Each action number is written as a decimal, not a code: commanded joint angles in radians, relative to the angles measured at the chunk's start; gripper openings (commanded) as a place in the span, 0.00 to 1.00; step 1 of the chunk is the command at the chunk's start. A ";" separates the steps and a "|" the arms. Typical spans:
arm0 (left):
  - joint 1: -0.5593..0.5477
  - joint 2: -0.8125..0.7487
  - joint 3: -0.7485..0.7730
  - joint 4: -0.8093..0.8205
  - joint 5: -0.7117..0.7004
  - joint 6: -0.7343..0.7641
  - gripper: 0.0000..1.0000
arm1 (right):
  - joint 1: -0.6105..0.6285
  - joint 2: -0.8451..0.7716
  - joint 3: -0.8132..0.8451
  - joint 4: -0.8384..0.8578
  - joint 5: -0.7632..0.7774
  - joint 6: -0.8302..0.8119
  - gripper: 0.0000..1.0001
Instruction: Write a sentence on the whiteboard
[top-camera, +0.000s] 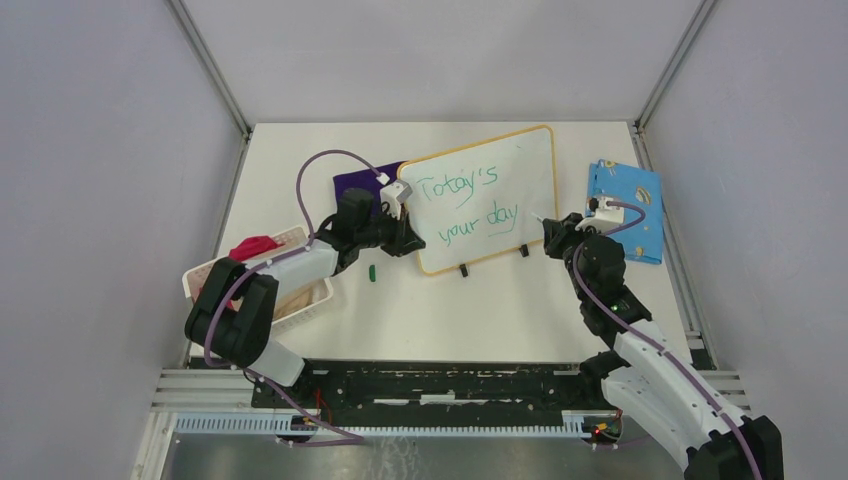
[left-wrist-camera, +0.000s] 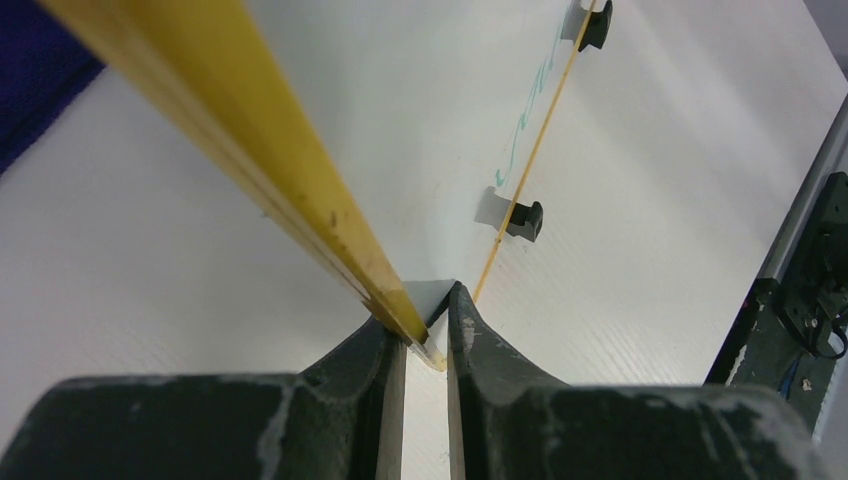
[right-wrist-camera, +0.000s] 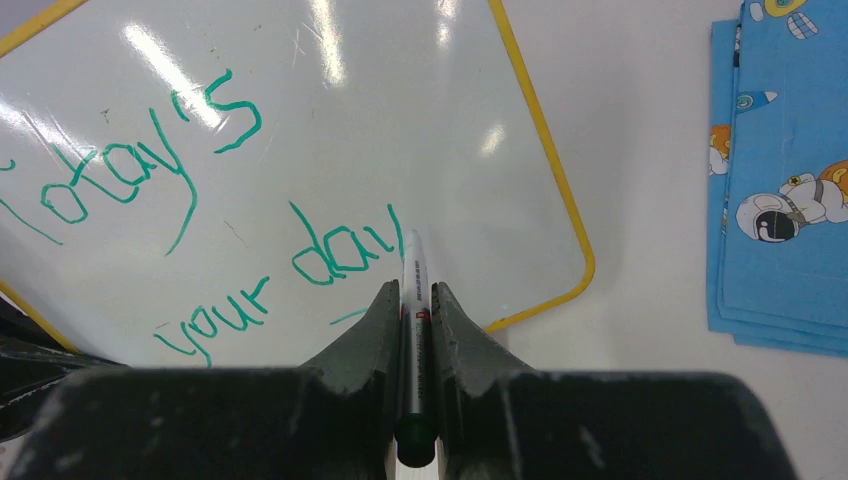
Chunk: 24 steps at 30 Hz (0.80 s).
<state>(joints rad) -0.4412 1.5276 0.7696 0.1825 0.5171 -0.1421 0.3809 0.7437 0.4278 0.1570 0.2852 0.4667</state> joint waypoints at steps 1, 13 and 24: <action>-0.001 0.016 0.012 -0.064 -0.203 0.136 0.02 | -0.005 0.012 -0.001 0.056 0.020 0.000 0.00; -0.004 0.026 0.023 -0.075 -0.221 0.136 0.02 | -0.004 0.081 -0.033 0.132 0.028 0.021 0.00; -0.008 0.033 0.027 -0.085 -0.226 0.136 0.02 | -0.004 0.119 -0.043 0.169 0.029 0.026 0.00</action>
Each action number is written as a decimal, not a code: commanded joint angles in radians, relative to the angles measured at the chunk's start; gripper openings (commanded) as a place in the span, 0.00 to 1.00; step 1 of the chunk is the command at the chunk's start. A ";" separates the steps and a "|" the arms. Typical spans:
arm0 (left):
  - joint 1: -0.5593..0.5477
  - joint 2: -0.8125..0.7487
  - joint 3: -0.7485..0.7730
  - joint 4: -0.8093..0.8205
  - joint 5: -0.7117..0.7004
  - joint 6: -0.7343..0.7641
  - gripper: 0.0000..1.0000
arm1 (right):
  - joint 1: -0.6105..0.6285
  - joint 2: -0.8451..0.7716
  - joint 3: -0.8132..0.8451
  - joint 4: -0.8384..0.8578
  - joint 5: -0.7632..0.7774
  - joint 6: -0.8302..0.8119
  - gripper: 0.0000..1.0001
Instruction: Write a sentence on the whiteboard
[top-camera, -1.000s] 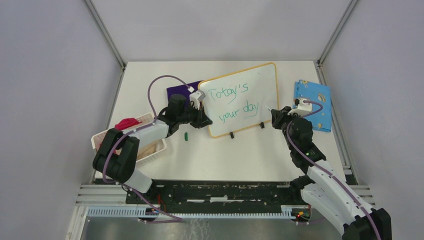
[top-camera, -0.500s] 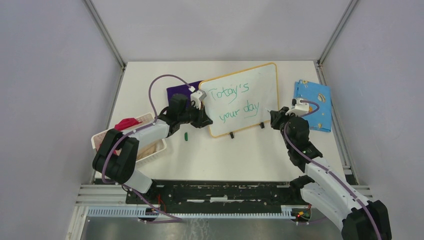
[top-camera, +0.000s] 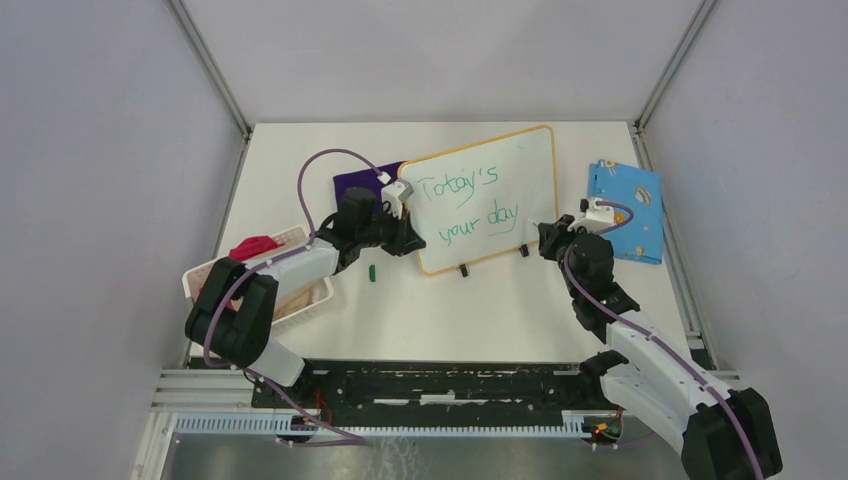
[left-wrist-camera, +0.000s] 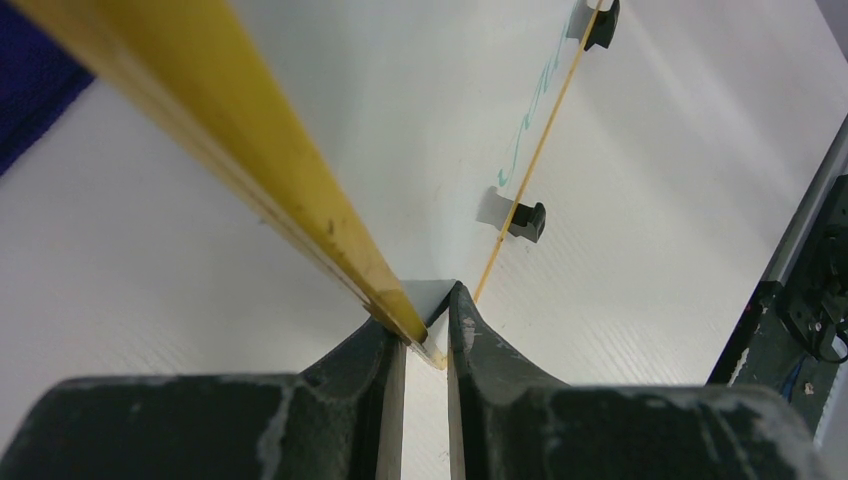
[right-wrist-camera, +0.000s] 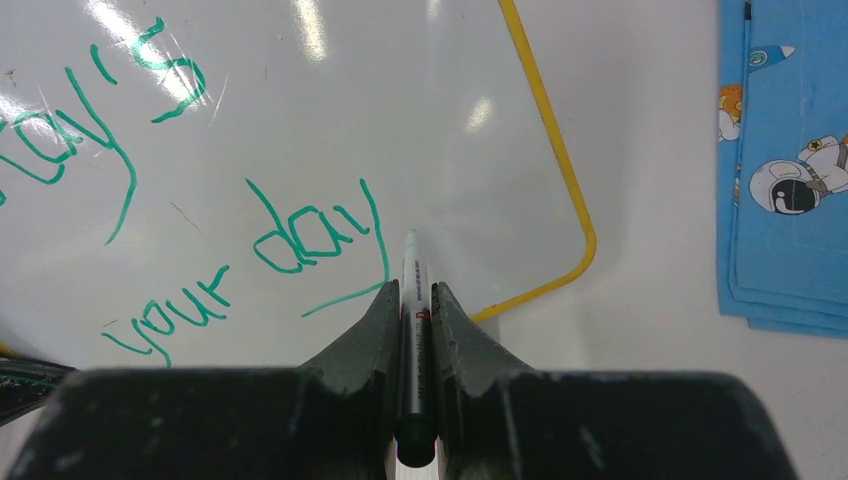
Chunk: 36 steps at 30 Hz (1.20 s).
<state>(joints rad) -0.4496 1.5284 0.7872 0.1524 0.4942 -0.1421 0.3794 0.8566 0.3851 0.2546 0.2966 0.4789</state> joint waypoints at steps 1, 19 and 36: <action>0.000 0.033 0.010 -0.056 -0.204 0.136 0.02 | -0.003 0.008 0.001 0.073 0.018 0.013 0.00; -0.001 0.038 0.017 -0.060 -0.204 0.136 0.02 | -0.002 0.059 -0.009 0.128 0.045 0.013 0.00; -0.001 0.036 0.020 -0.068 -0.211 0.136 0.02 | -0.004 0.112 0.012 0.157 0.067 -0.009 0.00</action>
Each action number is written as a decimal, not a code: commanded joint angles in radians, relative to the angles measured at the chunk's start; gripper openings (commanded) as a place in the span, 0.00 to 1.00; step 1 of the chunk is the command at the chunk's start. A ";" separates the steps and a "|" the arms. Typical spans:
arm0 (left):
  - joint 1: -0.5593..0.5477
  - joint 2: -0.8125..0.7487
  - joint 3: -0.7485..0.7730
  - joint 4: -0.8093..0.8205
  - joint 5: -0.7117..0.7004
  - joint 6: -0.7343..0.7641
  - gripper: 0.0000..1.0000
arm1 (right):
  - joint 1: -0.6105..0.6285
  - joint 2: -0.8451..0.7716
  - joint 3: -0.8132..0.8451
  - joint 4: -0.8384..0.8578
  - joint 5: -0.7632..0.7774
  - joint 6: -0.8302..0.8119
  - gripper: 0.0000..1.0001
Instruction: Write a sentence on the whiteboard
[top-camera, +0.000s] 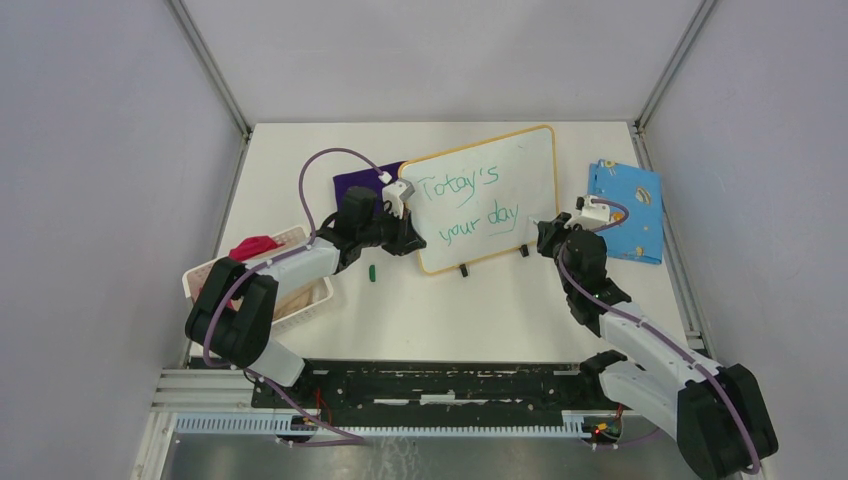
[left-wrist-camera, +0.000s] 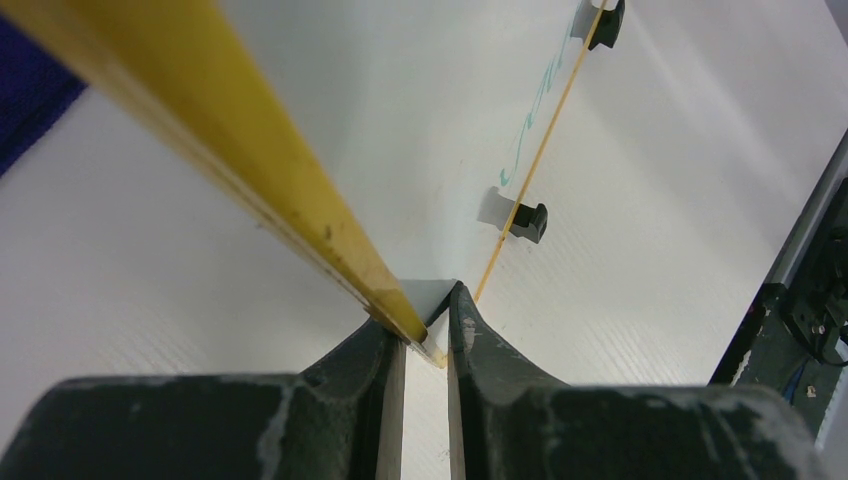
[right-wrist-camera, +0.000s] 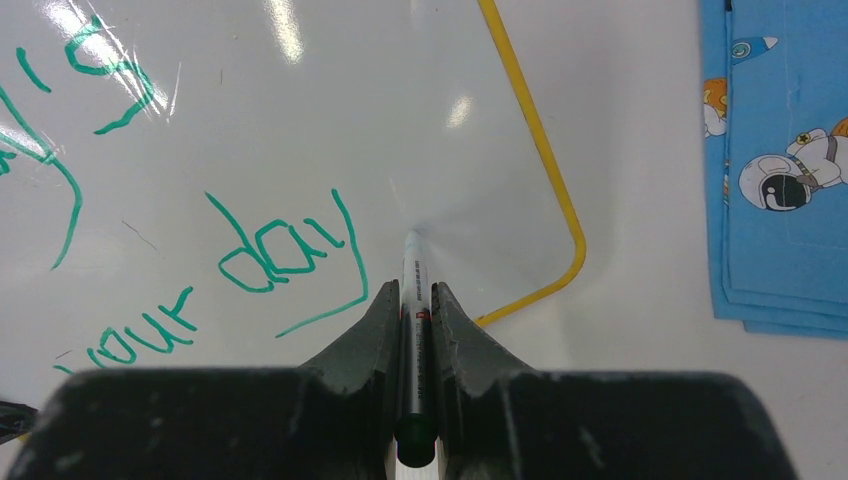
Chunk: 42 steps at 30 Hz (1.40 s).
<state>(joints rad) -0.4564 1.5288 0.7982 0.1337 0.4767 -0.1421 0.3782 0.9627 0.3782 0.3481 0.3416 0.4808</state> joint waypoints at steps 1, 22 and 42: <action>0.005 0.036 0.009 -0.049 -0.194 0.136 0.02 | -0.003 0.007 0.018 0.065 0.022 -0.013 0.00; -0.004 0.031 0.010 -0.055 -0.207 0.153 0.02 | -0.003 0.055 0.015 0.087 0.017 -0.014 0.00; -0.007 0.034 0.012 -0.054 -0.239 0.147 0.02 | -0.005 -0.102 0.043 -0.060 0.023 -0.019 0.00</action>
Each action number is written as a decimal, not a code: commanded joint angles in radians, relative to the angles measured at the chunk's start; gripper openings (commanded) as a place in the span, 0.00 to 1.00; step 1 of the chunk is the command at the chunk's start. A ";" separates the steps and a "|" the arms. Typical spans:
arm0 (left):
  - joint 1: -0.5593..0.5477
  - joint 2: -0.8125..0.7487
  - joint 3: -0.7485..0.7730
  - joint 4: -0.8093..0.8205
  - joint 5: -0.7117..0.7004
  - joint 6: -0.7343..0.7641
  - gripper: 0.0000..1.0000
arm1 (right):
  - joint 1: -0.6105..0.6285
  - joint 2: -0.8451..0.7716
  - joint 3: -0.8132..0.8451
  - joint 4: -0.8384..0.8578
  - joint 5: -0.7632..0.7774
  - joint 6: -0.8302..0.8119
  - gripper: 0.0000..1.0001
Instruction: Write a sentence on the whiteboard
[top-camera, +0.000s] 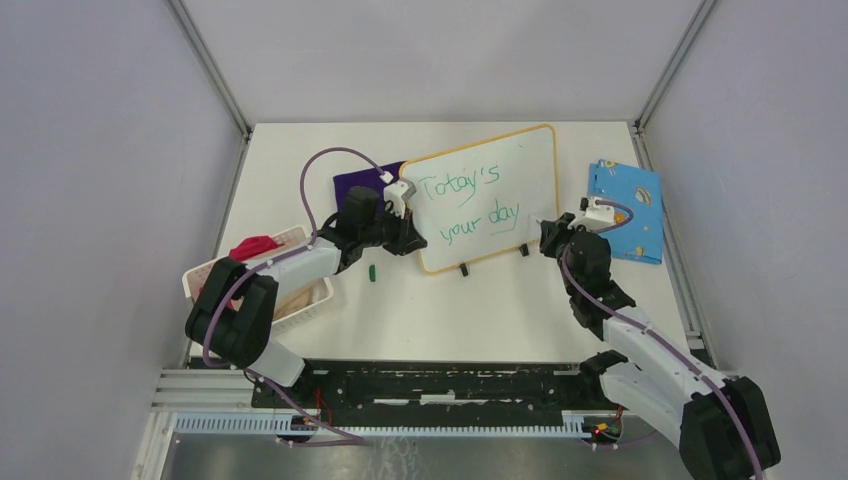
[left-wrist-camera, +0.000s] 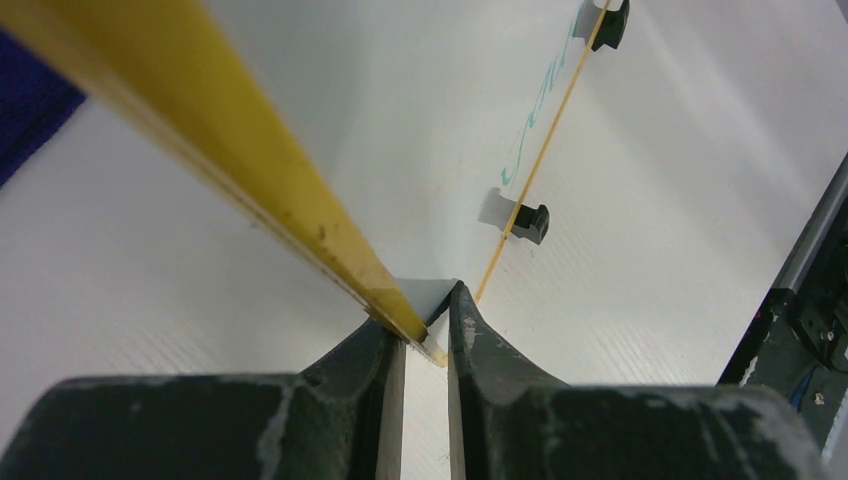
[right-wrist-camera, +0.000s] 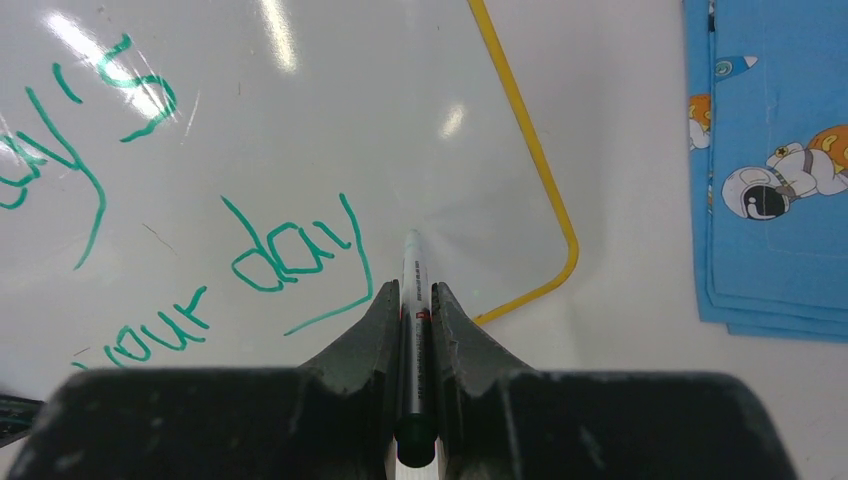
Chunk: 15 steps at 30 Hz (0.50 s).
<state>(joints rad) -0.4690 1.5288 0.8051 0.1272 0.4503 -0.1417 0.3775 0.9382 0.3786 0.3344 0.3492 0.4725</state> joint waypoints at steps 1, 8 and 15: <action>0.006 0.034 0.004 -0.046 -0.214 0.145 0.02 | -0.004 -0.098 0.047 -0.068 0.008 -0.009 0.00; 0.006 0.014 0.003 -0.044 -0.220 0.121 0.15 | -0.003 -0.254 0.052 -0.201 -0.061 -0.014 0.00; 0.006 -0.037 0.003 -0.046 -0.211 0.088 0.45 | -0.004 -0.360 0.097 -0.331 -0.205 -0.120 0.00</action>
<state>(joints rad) -0.4721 1.5238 0.8051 0.1139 0.3607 -0.1337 0.3775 0.6079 0.3962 0.0872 0.2462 0.4305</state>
